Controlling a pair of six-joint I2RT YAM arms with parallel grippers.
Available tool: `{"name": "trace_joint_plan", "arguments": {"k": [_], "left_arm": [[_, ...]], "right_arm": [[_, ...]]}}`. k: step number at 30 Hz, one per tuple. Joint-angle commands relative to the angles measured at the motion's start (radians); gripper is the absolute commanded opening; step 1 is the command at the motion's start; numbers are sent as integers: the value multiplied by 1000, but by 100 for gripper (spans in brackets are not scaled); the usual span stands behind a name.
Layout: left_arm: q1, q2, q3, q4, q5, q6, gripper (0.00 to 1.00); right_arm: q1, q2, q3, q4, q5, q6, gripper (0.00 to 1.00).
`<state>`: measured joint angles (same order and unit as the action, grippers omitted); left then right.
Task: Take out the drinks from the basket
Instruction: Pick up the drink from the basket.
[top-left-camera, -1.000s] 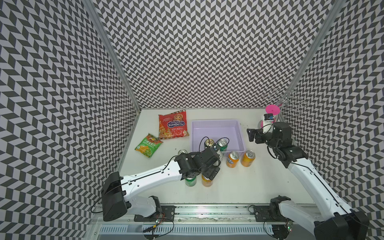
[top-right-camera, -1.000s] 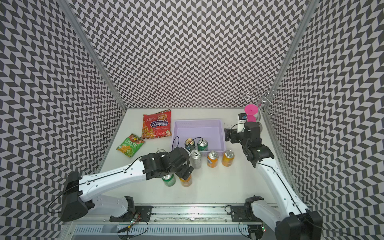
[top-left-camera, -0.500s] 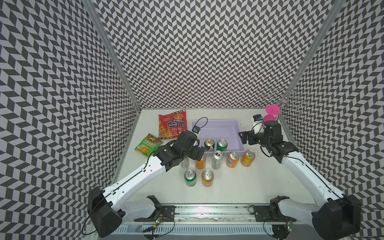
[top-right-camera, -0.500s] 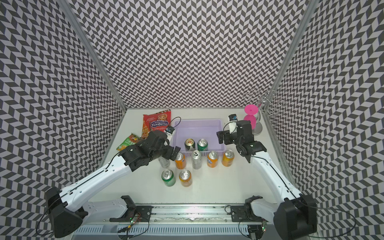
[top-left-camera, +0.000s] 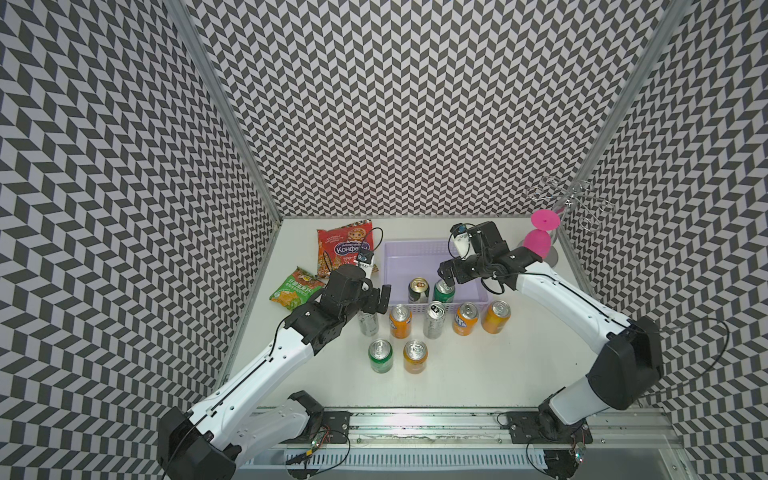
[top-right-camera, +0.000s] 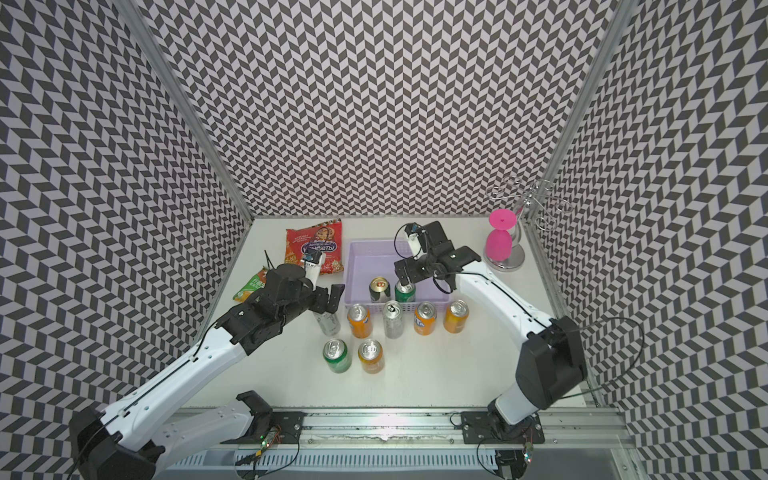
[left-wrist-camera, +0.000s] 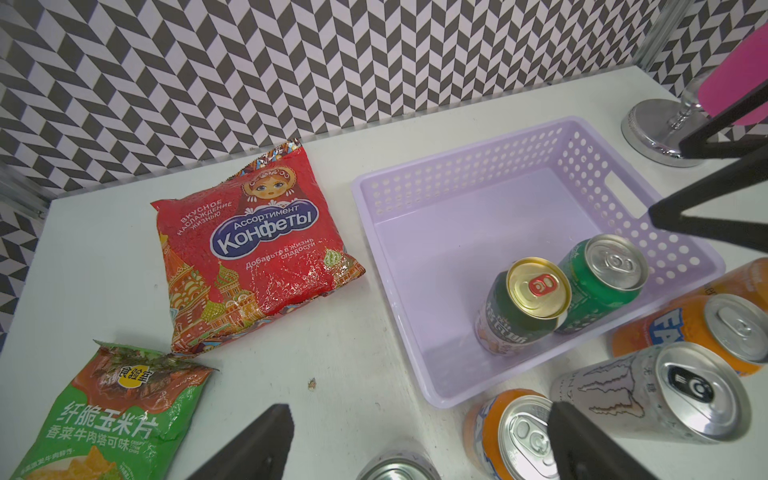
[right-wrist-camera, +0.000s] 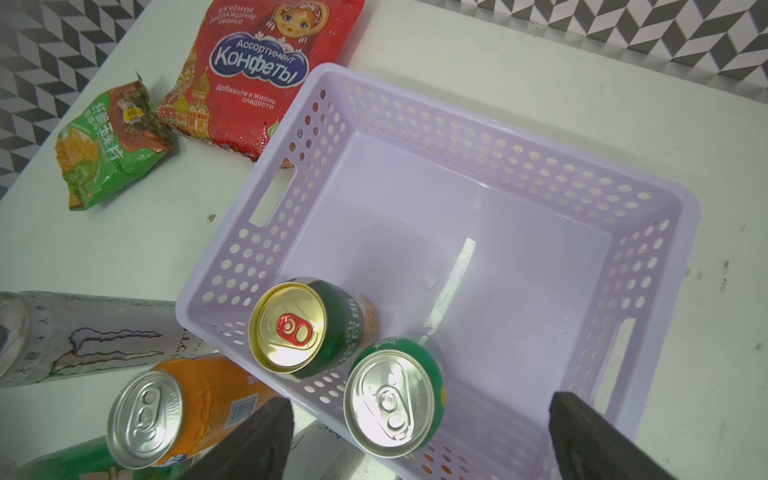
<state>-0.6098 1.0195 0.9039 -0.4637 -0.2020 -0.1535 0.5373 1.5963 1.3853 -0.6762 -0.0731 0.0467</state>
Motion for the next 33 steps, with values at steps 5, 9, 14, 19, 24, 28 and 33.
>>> {"name": "trace_joint_plan", "arguments": {"k": [5, 9, 14, 19, 24, 28, 33], "left_arm": [[8, -13, -11, 37, -7, -15, 99], [7, -12, -13, 38, -3, -17, 99], [8, -9, -12, 37, 0, -17, 99], [9, -7, -13, 36, -4, -16, 99], [11, -6, -14, 33, -4, -17, 99], [10, -6, -14, 33, -5, -16, 99], [10, -1, -15, 31, -4, -17, 99]], "right_arm": [[52, 92, 70, -138, 51, -18, 100], [52, 98, 61, -149, 60, -21, 100], [53, 140, 69, -164, 73, -29, 96], [54, 183, 72, -164, 74, -37, 93], [55, 220, 71, -149, 83, -38, 90], [55, 249, 72, -137, 95, -37, 85], [55, 259, 66, -107, 81, -34, 79]]}}
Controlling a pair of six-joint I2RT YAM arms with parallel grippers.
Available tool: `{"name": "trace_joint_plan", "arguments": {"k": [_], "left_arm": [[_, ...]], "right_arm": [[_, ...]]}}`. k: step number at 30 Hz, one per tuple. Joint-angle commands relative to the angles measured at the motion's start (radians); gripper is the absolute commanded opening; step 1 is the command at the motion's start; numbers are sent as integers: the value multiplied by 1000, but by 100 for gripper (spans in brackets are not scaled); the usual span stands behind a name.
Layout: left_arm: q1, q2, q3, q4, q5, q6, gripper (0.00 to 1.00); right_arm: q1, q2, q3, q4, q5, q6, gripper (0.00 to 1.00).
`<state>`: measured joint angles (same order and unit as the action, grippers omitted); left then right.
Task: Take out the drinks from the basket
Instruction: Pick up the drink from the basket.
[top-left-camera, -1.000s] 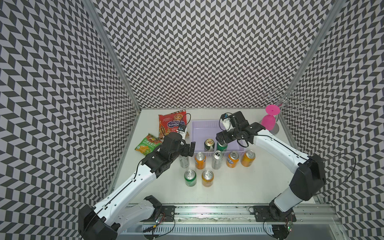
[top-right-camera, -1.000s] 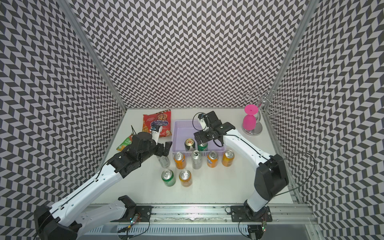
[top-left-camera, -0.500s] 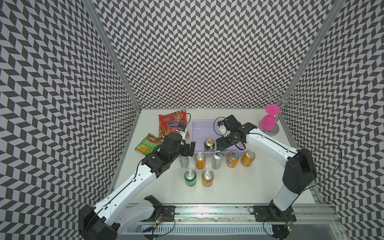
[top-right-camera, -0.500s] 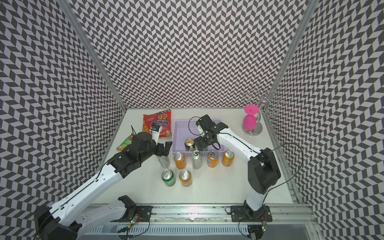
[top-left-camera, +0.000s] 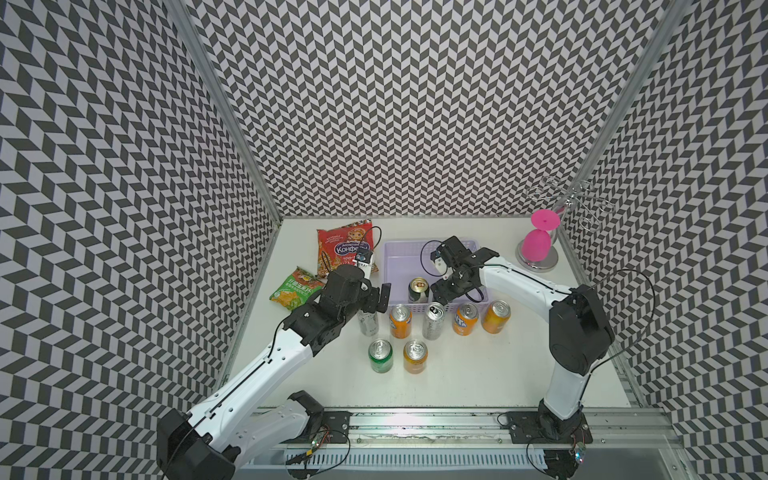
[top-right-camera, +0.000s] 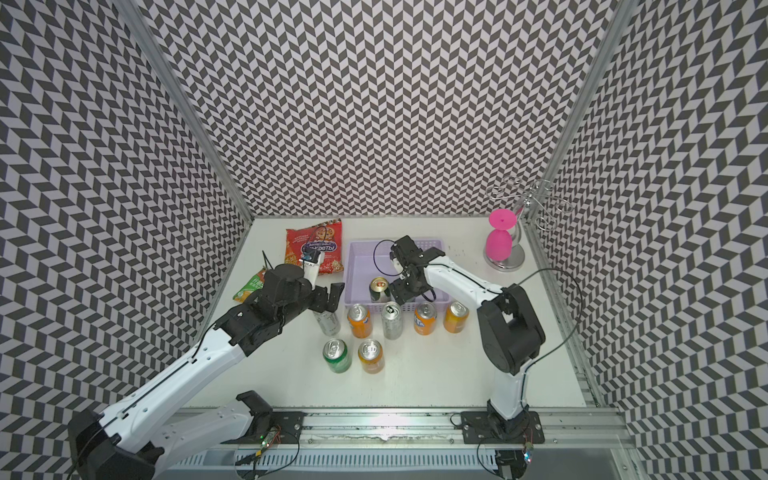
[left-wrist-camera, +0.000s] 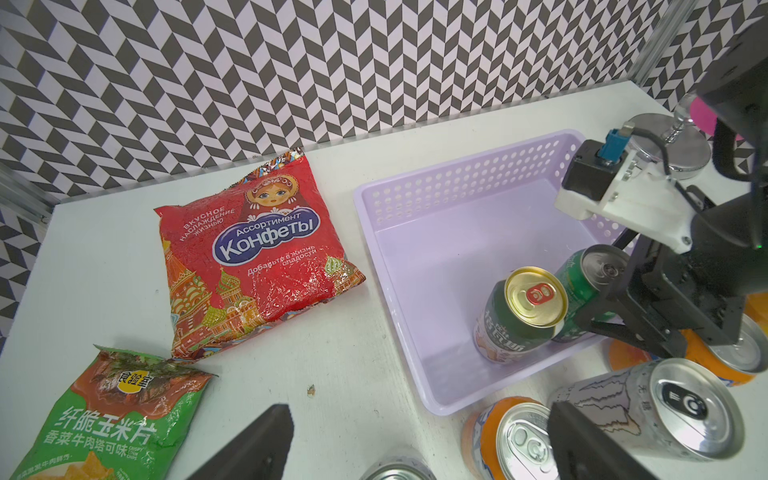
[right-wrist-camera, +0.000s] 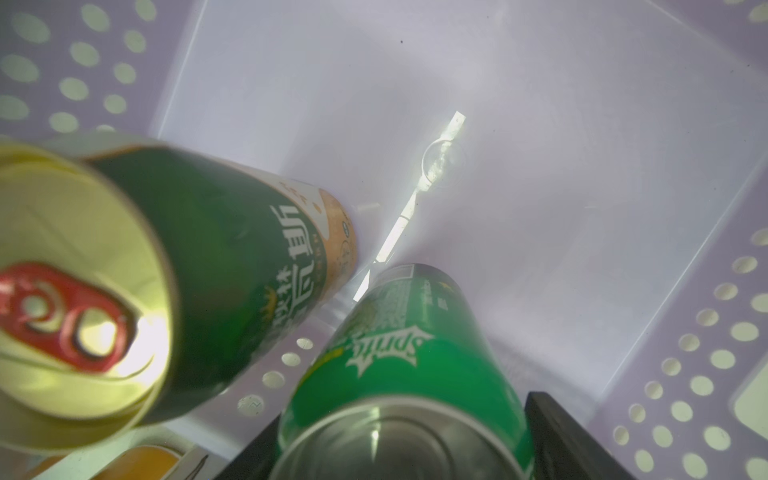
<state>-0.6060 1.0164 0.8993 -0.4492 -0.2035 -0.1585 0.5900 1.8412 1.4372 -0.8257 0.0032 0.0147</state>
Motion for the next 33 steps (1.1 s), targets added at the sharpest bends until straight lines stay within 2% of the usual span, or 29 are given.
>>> {"name": "trace_joint_plan", "arguments": {"k": [1, 4, 8, 12, 33], "left_arm": [[6, 4, -10, 17, -2, -11, 99], [7, 5, -10, 17, -1, -11, 99], [6, 8, -10, 16, -2, -10, 99], [7, 7, -10, 15, -2, -9, 99], [6, 5, -5, 18, 12, -10, 99]], "right_arm": [[3, 14, 12, 47, 3, -1, 78], [2, 13, 11, 56, -2, -1, 73], [2, 2, 14, 55, -5, 1, 62], [2, -33, 24, 50, -8, 7, 57], [23, -283, 175, -135, 70, 40, 54]]}}
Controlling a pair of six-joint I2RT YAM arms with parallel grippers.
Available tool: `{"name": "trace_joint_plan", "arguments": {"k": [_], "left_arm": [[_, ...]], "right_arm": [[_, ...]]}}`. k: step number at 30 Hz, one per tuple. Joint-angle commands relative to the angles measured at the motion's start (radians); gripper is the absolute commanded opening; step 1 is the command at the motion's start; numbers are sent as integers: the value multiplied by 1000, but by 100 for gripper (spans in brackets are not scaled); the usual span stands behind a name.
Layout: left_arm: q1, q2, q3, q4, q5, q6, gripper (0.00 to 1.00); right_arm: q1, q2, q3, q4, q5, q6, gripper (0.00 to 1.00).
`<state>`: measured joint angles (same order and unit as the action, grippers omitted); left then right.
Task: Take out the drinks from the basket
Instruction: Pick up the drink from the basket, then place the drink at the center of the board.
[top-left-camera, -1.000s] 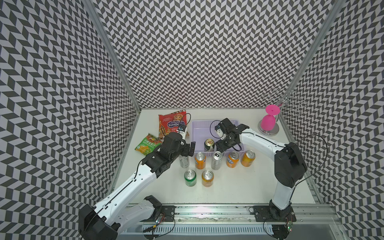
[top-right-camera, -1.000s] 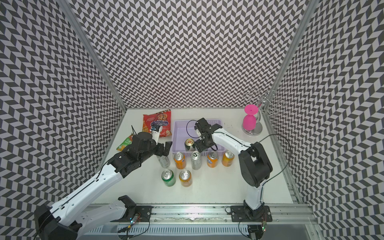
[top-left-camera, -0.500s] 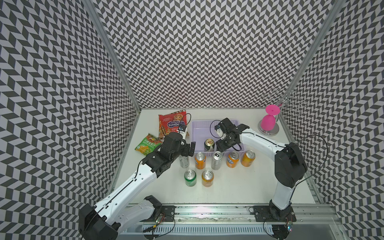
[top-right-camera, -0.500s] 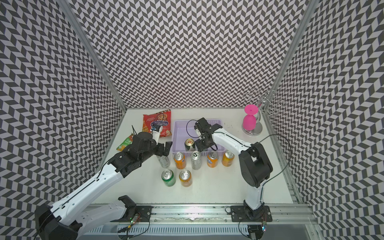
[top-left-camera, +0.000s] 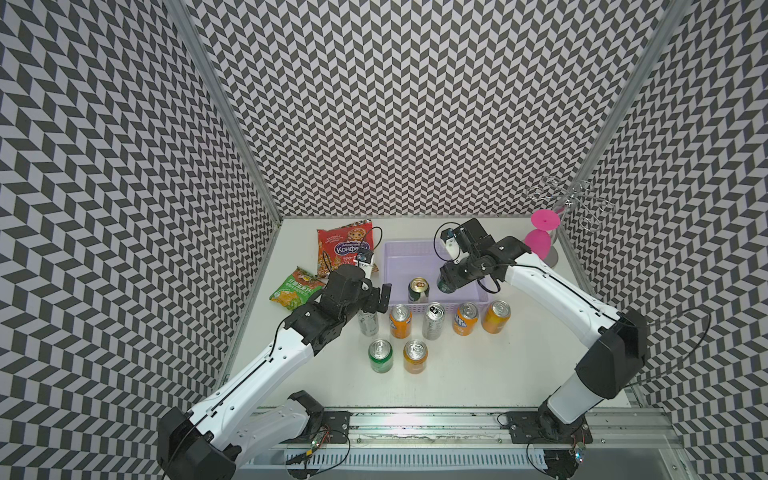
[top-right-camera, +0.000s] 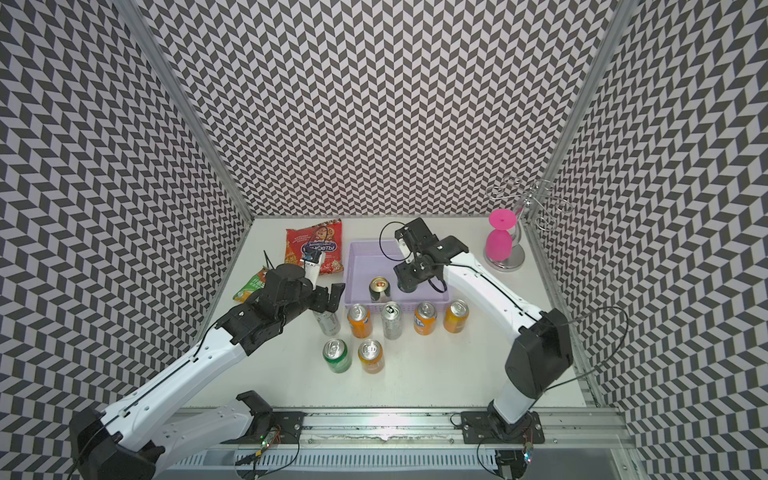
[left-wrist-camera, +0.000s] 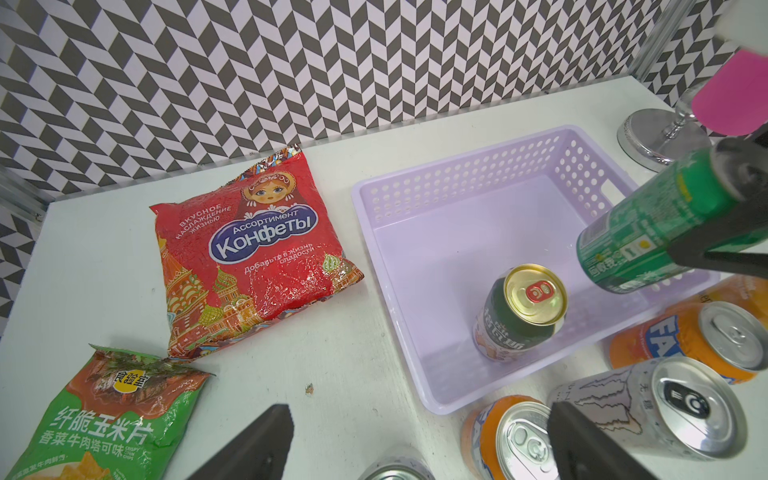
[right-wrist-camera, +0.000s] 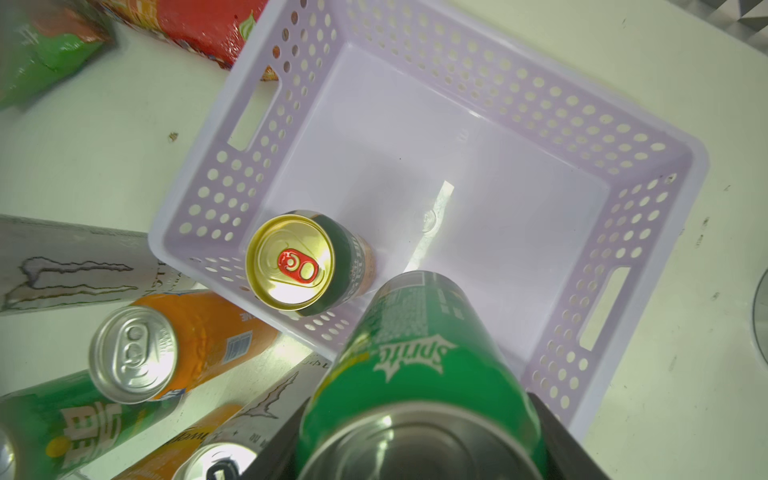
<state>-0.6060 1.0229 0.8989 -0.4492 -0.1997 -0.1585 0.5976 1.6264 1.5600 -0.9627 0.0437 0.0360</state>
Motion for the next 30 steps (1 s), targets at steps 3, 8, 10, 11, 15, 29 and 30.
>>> {"name": "trace_joint_plan", "arguments": {"k": [3, 8, 10, 11, 15, 29, 30], "left_arm": [[8, 0, -6, 22, 12, -12, 99], [11, 3, -3, 22, 16, -12, 99], [12, 3, -3, 19, 16, -9, 99], [14, 3, -3, 18, 16, -10, 99], [18, 6, -2, 17, 16, -7, 99], [43, 6, 0, 29, 54, -6, 99], [44, 5, 0, 30, 55, -6, 99]], "right_arm": [[32, -105, 74, -39, 27, 30, 54], [77, -165, 92, -110, 27, 64, 54], [99, -191, 101, -156, -5, 70, 53], [109, -205, 104, -168, -17, 74, 53], [161, -270, 94, -197, -4, 103, 54], [221, -432, -133, -209, -30, 158, 53], [223, -438, -146, -209, -29, 169, 53]]}}
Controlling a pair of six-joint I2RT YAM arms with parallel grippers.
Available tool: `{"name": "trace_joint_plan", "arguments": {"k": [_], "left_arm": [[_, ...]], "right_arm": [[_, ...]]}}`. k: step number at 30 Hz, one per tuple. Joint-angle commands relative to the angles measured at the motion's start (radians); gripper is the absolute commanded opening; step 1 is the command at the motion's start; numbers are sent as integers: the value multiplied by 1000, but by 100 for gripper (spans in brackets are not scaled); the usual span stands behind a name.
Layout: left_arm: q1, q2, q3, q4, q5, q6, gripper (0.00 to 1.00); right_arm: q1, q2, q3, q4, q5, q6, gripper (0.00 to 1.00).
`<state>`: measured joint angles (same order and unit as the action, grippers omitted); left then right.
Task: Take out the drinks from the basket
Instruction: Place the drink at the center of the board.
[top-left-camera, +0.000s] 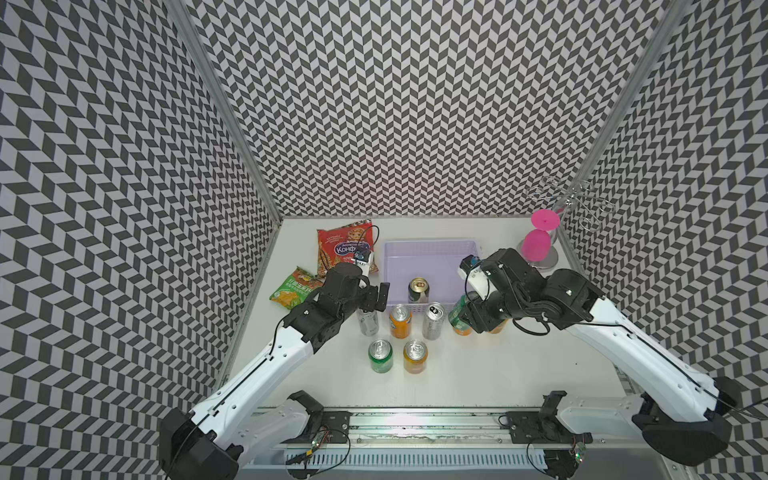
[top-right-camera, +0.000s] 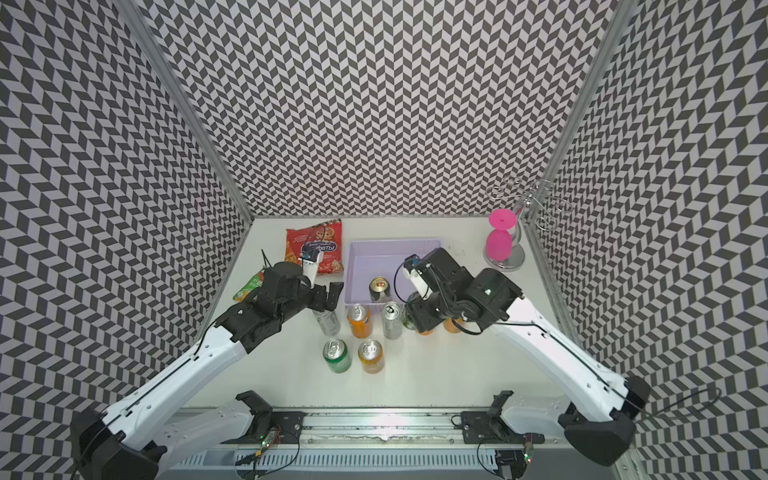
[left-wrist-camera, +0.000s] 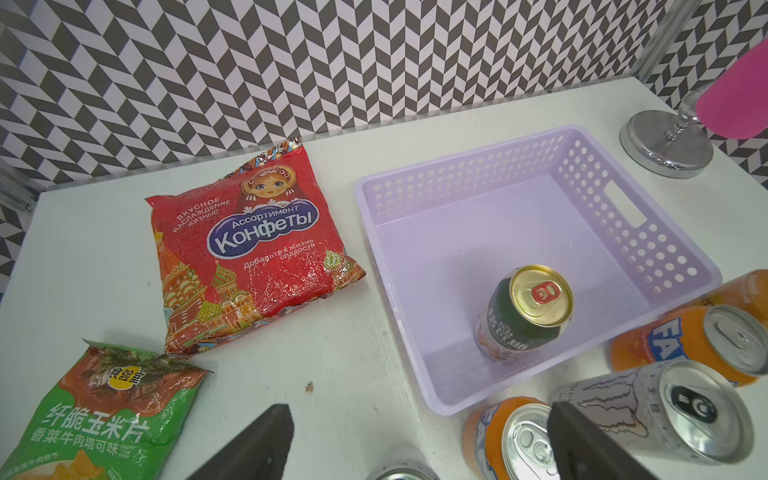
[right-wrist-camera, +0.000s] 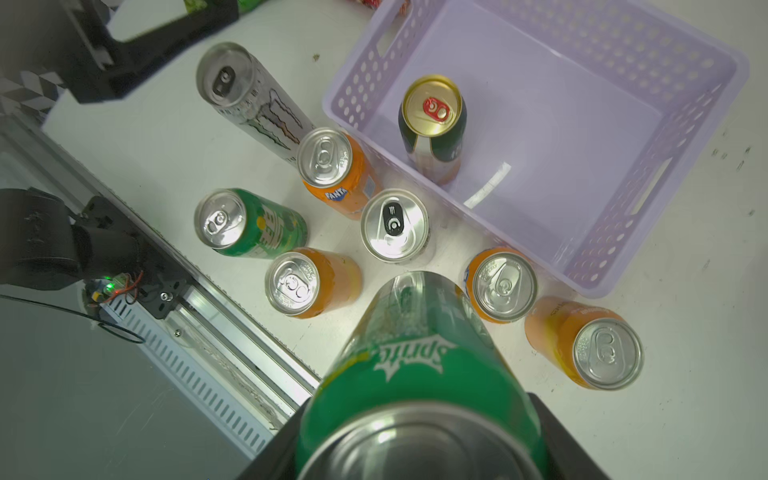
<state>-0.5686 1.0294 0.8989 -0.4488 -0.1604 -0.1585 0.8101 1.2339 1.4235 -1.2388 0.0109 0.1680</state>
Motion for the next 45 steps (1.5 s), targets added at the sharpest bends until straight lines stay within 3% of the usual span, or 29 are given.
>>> {"name": "trace_joint_plan", "arguments": {"k": [1, 21, 45], "left_arm": [[7, -2, 0, 32, 18, -6, 99], [23, -11, -3, 30, 16, -11, 99], [24, -9, -5, 32, 10, -13, 99]], "right_arm": [[13, -50, -27, 67, 1, 47, 53], [155, -125, -396, 317, 102, 241, 50], [227, -19, -566, 500, 171, 260, 52]]}}
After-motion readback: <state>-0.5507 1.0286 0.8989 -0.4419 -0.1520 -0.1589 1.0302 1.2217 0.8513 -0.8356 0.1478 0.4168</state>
